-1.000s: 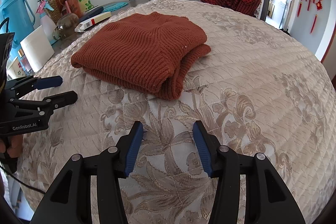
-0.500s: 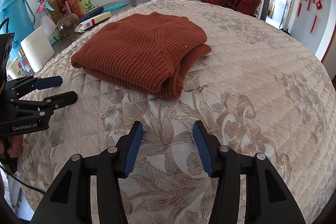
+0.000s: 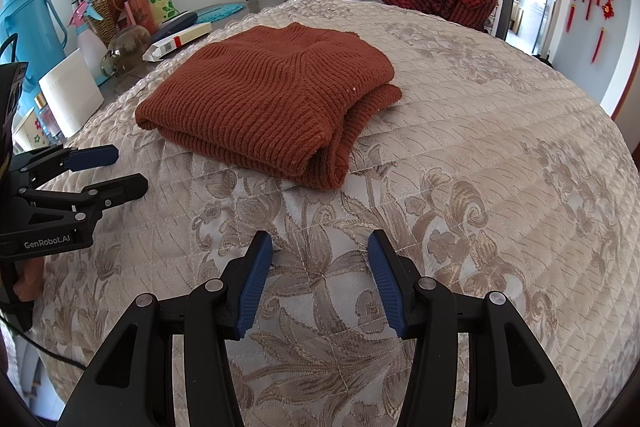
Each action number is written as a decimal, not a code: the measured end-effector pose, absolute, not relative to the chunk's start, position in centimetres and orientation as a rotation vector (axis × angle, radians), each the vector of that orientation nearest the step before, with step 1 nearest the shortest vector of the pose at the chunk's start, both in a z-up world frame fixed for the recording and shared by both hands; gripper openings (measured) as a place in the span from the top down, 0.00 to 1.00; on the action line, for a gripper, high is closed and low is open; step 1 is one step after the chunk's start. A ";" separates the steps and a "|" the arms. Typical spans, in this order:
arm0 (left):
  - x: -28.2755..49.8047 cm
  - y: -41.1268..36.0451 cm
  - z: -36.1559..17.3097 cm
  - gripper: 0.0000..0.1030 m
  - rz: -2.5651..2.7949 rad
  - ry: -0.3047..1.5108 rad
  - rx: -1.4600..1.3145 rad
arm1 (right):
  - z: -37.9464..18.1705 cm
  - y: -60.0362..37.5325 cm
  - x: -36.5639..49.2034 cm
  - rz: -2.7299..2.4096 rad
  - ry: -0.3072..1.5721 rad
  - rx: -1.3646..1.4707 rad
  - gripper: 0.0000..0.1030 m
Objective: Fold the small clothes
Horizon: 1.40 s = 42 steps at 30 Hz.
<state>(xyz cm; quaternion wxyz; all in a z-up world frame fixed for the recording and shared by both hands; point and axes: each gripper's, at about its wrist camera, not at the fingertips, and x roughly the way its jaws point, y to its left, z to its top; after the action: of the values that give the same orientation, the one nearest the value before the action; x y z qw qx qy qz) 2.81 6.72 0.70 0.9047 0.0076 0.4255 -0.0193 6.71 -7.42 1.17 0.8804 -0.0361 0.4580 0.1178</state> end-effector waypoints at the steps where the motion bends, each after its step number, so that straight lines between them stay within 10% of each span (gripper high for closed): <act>1: 2.8 6.8 0.7 0.31 -0.040 0.880 0.014 | 1.2 -7.4 6.7 0.246 0.954 -0.075 0.51; 42: 2.8 6.5 0.6 0.26 -0.034 0.884 0.007 | 1.2 -7.4 6.7 0.246 0.954 -0.073 0.51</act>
<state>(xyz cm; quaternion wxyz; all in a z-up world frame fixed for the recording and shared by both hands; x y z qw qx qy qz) 2.83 6.52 0.61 0.9038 0.0032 0.4276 -0.0162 6.68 -7.42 1.17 0.8804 -0.0351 0.4579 0.1182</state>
